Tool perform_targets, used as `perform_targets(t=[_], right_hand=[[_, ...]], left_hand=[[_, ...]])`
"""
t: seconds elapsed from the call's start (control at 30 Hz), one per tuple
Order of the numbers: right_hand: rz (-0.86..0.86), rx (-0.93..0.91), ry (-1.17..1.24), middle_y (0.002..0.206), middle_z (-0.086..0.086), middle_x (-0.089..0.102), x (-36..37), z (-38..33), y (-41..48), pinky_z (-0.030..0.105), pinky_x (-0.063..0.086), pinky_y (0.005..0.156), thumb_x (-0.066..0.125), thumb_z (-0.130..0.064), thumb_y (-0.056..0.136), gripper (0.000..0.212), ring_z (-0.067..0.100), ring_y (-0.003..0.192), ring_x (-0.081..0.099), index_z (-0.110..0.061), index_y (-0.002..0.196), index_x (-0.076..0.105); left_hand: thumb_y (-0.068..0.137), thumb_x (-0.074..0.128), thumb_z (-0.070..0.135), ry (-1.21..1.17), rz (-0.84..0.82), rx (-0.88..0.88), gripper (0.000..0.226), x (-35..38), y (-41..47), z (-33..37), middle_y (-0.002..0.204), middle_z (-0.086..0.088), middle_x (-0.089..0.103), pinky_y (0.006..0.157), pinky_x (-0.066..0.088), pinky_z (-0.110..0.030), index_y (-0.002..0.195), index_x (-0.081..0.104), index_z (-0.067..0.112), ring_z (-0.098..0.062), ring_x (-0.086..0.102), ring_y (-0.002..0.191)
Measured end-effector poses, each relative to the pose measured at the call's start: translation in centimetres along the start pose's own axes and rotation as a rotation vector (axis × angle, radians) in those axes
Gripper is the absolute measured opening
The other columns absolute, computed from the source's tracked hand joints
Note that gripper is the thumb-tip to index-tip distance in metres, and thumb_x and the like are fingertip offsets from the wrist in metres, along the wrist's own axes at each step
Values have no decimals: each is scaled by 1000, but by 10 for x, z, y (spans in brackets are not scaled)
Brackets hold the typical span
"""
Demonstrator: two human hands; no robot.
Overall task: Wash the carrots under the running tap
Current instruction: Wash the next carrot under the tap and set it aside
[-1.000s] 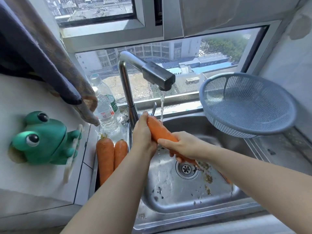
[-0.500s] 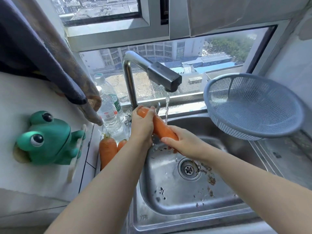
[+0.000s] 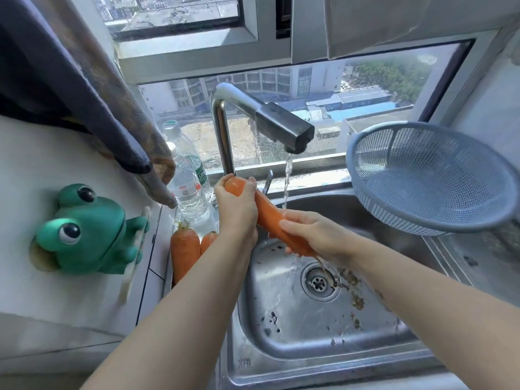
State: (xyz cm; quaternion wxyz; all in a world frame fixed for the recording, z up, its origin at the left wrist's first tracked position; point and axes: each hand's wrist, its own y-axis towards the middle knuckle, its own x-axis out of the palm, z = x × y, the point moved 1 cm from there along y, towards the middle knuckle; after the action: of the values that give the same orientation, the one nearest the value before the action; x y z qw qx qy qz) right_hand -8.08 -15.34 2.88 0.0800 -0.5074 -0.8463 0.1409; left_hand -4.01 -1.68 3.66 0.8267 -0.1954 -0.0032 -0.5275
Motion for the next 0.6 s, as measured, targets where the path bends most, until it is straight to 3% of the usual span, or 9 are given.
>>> perform_targets(t=[0.1, 0.27, 0.4, 0.53, 0.6], right_hand=[[180, -17, -80, 88, 4, 68, 6, 2, 3, 25, 42, 56, 50, -34, 98, 24, 16, 63, 54, -23, 110, 68], [1, 14, 6, 88, -1, 66, -2, 1, -2, 23, 44, 61, 52, -16, 98, 26, 12, 66, 57, -21, 121, 62], [162, -43, -123, 85, 2, 68, 1, 1, 0, 28, 41, 58, 58, -28, 95, 22, 13, 60, 53, -20, 113, 68], [64, -27, -51, 90, 0, 67, -5, -4, -5, 26, 43, 60, 54, -20, 98, 27, 14, 65, 56, -23, 123, 63], [122, -54, -129, 89, 3, 67, -3, -6, -4, 26, 44, 58, 52, -22, 98, 23, 14, 62, 55, -18, 117, 66]], left_hand=[[93, 60, 16, 24, 4, 42, 34, 3, -5, -3, 96, 2, 51, 87, 53, -44, 115, 38, 29, -17, 55, 85], [93, 61, 15, -17, 10, 14, 34, -2, -1, -3, 104, -4, 54, 85, 53, -41, 115, 39, 28, -17, 56, 86], [94, 60, 18, 2, -14, 10, 38, 4, -7, -3, 100, 1, 50, 84, 53, -40, 123, 37, 27, -14, 54, 85], [93, 60, 17, -33, -9, -5, 38, 5, -3, -1, 105, -2, 53, 86, 53, -42, 124, 39, 25, -15, 55, 87], [94, 59, 15, -39, 7, 14, 36, 6, -4, -2, 103, -2, 53, 80, 53, -38, 120, 38, 26, -14, 54, 82]])
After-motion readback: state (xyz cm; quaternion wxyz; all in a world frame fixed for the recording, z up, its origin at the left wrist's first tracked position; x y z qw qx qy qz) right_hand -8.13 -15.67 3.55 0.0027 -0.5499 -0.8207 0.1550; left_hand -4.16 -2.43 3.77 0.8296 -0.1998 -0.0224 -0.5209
